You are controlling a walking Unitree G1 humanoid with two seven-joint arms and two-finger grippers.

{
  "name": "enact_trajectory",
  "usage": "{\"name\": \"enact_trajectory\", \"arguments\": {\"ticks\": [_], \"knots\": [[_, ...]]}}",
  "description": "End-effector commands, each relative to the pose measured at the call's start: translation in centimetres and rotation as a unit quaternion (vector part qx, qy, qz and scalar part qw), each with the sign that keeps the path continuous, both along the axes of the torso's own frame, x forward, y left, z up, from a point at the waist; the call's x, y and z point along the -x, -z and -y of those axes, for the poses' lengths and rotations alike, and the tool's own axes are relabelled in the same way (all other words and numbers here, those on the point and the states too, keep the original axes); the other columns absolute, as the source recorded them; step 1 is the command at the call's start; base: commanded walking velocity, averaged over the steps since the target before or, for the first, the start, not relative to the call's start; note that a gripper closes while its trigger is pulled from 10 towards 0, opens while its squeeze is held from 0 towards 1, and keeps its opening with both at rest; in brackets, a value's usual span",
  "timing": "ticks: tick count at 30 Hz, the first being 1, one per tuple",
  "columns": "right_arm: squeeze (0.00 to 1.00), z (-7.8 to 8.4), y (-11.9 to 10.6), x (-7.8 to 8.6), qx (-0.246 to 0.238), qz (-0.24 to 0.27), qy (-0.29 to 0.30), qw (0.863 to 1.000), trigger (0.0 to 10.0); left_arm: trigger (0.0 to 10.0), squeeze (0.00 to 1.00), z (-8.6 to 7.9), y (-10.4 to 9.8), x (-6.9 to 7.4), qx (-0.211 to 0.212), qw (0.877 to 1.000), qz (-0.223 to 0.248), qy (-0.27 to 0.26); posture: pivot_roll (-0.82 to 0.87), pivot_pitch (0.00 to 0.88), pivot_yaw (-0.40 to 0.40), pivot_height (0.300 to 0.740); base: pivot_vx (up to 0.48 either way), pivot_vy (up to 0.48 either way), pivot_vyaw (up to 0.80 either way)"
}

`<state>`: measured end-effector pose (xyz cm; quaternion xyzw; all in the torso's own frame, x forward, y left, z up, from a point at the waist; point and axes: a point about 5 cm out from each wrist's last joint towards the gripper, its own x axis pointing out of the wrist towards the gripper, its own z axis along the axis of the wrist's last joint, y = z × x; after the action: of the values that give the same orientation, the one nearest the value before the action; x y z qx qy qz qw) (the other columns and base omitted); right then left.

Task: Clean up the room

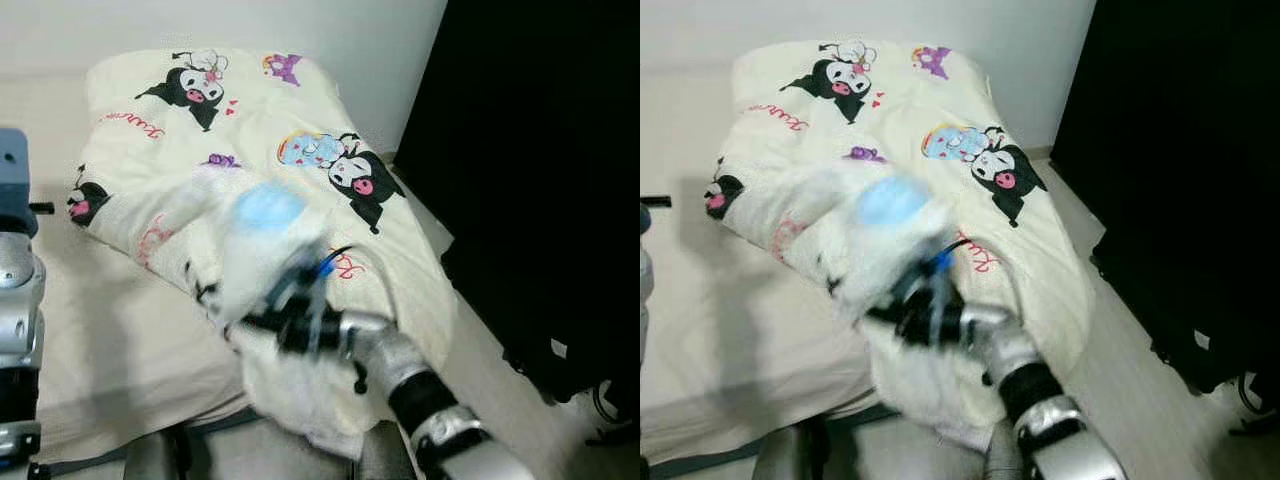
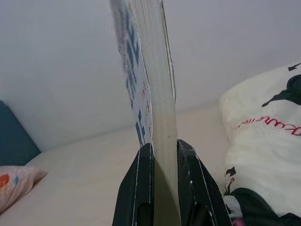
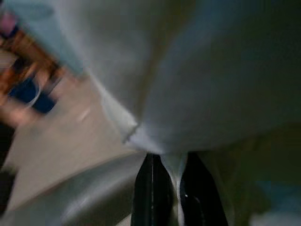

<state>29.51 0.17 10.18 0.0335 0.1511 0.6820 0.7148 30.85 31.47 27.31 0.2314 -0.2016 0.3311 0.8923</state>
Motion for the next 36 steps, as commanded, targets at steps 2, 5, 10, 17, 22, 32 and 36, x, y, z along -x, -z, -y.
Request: {"name": "enact_trajectory", "arguments": {"ticks": [2, 5, 10, 17, 22, 32, 36], "knots": [[0.0, -0.9, 0.6, 1.6, 0.025, 0.006, -0.068, 0.997, 0.0, 10.0, 0.0, -0.1, -1.1, 0.2, -0.031, 0.999, 0.02, -0.01, -0.14, 0.186, -0.107, 0.505, 0.0, 0.0, 0.0], [0.0, -1.3, 0.8, 2.3, 0.032, 0.003, -0.09, 0.995, 0.0, 10.0, 0.0, 0.1, -1.0, 0.1, -0.032, 0.999, 0.02, -0.009, -0.14, 0.182, -0.113, 0.505, 0.0, 0.0, 0.0], [0.0, -1.5, 1.1, 2.7, 0.042, -0.003, -0.098, 0.994, 10.0, 10.0, 0.0, 0.3, -0.9, 0.0, -0.032, 0.999, 0.02, -0.008, -0.14, 0.179, -0.116, 0.505, 0.0, 0.0, 0.0], [0.04, -1.2, 0.5, 2.6, 0.011, -0.044, -0.091, 0.995, 10.0, 10.0, 0.0, 0.7, -0.8, -0.3, -0.039, 0.999, 0.017, -0.003, -0.14, 0.172, -0.115, 0.505, 0.0, 0.0, 0.0], [1.0, -1.1, -0.8, 2.6, -0.055, -0.092, -0.108, 0.988, 10.0, 10.0, 0.0, 1.0, -0.9, -0.6, -0.042, 0.999, 0.016, 0.002, -0.13, 0.17, -0.11, 0.505, 0.0, 0.0, 0.0], [1.0, 1.1, -1.6, 4.3, -0.037, -0.121, -0.207, 0.97, 10.0, 10.0, 0.0, 1.1, -0.8, -0.6, -0.047, 0.999, 0.008, 0.003, -0.14, 0.178, -0.106, 0.505, 0.0, 0.0, 0.0], [1.0, 1.4, -1.9, 4.4, -0.04, -0.126, -0.21, 0.969, 10.0, 10.0, 0.0, 1.1, -0.8, -0.6, -0.047, 0.999, 0.008, 0.002, -0.14, 0.178, -0.106, 0.505, 0.0, 0.0, 0.0]]}}
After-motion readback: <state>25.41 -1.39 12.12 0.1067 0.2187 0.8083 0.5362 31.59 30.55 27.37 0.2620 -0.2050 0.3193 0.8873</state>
